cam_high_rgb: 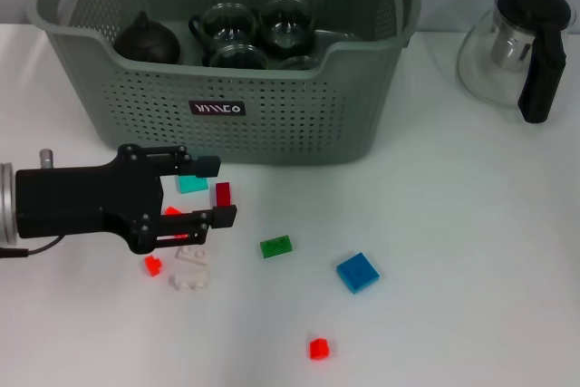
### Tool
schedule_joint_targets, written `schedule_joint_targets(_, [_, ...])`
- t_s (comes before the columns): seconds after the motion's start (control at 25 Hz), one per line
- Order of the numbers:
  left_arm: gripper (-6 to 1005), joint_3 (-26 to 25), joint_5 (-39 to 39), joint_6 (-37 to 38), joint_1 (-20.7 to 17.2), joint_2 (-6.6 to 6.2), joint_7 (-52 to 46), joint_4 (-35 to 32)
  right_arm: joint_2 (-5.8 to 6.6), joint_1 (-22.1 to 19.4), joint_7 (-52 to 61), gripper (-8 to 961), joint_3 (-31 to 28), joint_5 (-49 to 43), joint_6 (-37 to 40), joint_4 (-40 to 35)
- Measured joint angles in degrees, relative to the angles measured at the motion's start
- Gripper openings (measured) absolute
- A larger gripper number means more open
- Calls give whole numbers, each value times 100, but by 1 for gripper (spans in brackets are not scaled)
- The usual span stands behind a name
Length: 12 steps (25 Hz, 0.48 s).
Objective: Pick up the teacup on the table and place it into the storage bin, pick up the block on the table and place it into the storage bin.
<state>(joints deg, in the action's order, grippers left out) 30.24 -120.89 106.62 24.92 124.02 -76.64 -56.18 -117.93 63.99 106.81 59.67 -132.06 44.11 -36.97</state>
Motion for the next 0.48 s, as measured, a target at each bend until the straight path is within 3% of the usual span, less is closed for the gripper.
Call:
schedule_joint_targets(0.16, [646,0,3,-34,8,-6,40,22,-91,64,-96,224,38,-24,-407,225])
schedule_joint_targets(0.48, [646,0,5,-36,13,-9,43,21,-99,50,-56,219,106,-30,-334,264])
